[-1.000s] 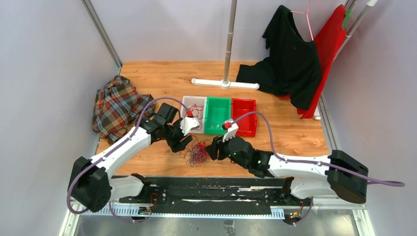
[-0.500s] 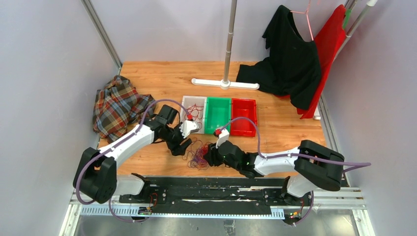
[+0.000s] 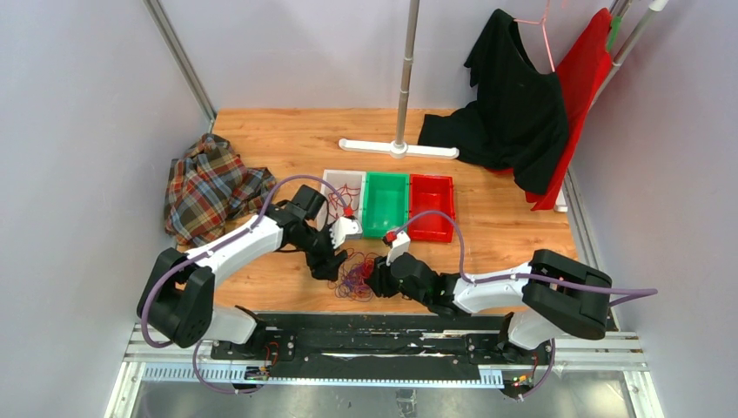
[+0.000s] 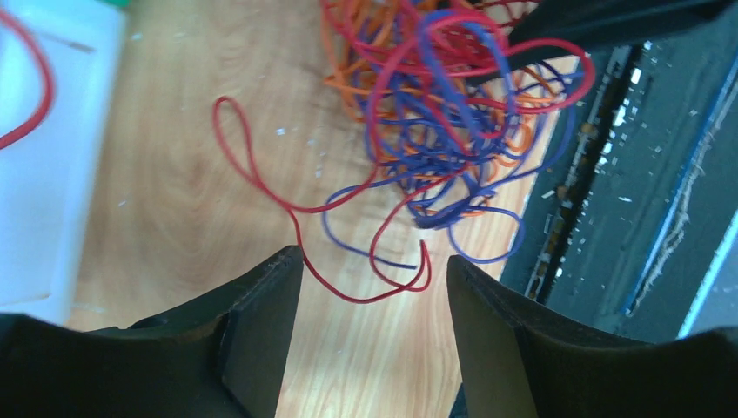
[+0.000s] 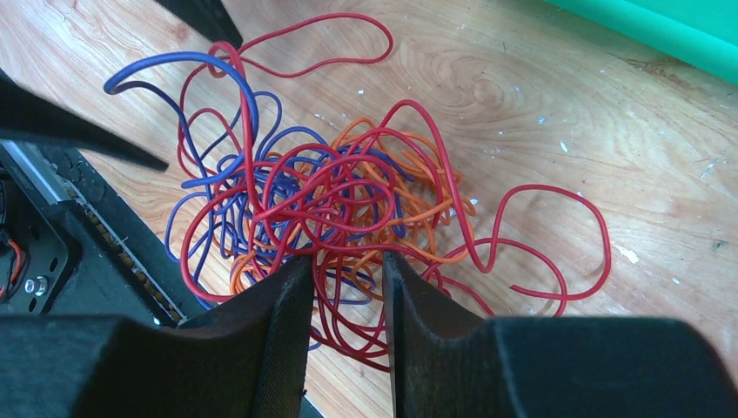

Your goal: Untangle the cables

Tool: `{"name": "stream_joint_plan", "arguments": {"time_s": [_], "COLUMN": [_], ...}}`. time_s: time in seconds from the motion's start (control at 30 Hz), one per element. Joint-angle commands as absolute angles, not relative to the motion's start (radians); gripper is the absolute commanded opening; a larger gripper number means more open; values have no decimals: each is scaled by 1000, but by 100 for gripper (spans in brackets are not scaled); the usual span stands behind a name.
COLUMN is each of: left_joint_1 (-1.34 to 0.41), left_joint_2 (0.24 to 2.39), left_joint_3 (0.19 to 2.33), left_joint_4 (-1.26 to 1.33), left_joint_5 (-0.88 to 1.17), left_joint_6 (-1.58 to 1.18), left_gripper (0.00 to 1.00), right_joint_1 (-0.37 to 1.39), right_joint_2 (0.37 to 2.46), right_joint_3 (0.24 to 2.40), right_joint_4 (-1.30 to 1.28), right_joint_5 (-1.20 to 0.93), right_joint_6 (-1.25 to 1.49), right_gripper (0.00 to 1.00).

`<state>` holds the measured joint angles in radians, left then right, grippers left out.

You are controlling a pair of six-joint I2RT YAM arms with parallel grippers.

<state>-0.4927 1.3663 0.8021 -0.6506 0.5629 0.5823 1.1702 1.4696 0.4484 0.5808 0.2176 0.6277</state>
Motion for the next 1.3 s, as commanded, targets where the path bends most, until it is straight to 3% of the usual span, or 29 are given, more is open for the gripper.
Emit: {"name": "stream_joint_plan", "arguments": {"time_s": [0.0, 0.23, 0.4, 0.53, 0.7, 0.83, 1.07, 1.27], "left_joint_1": [-527, -532, -570, -615, -626, -626, -626, -625], "left_joint_2": [1365, 1376, 1360, 1353, 1350, 1258, 1109, 1050], "left_joint_3": [812, 811, 784, 773, 772, 770, 886, 1113], "left_joint_4": [-711, -678, -609, -577, -538, -564, -775, -940], "left_joint_5": [636, 575, 535, 490, 348, 272, 332, 353], "left_joint_6": [675, 667, 631, 627, 621, 644, 630, 580], "left_gripper": [66, 52, 62, 63, 35, 2, 1, 1], "right_joint_1": [1183, 1180, 1181, 1181, 1181, 1180, 1174, 1173], "right_joint_2": [1448, 1429, 1419, 1405, 1374, 1345, 1315, 1249], "right_joint_3": [432, 406, 402, 397, 376, 358, 334, 352], "right_joint_4": [604, 608, 612, 605, 594, 574, 557, 476], "right_joint_5": [253, 271, 273, 274, 289, 305, 319, 332], "right_joint_6": [641, 657, 660, 660, 665, 666, 665, 637], "right_gripper": [33, 32, 32, 32, 30, 28, 25, 25]}}
